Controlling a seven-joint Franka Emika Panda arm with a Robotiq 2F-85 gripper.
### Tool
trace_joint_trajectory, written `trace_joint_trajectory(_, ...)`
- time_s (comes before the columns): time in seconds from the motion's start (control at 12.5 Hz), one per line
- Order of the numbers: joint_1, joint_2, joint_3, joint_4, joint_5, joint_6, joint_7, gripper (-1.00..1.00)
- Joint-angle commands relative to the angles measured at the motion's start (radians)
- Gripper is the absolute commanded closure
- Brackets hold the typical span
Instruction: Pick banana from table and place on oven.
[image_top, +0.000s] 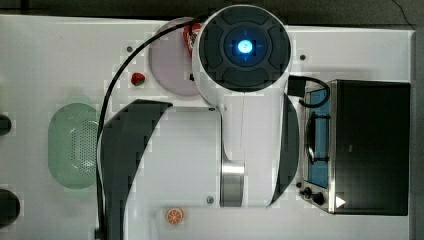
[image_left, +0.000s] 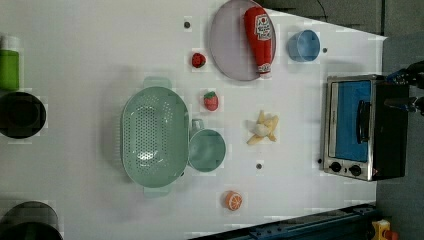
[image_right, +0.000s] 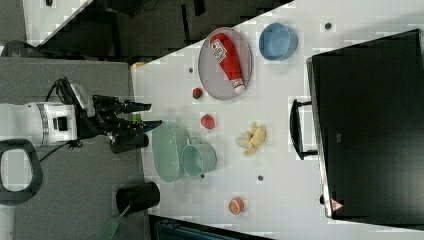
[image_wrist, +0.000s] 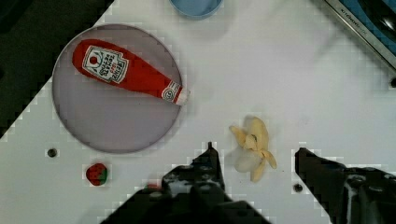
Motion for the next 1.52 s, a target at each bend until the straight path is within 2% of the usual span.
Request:
trace_joint_trajectory(0.08,-0.027,-0.466,0.011,-0.274,0.002,-0.183,-0.024,-0.59)
trace_joint_trajectory(0.24,-0.027,-0.465,0.01,-0.274,0.002,-0.182,-0.024,-0.99)
trace_joint_trajectory(0.48,-0.027,-0.439,0.014,-0.282,0.002,-0.179,-0.024,-1.0)
trace_joint_trajectory(0.8,-0.027,-0.298,0.022,-0.318,0.002,-0.082,-0.024,-1.0)
trace_joint_trajectory(1.2,-0.026,-0.086,0.028,-0.38,0.002,0.192,-0.024,-1.0)
trace_joint_trajectory(1.52,-0.025,0.036,0.029,-0.496,0.002,0.445,-0.024,-1.0)
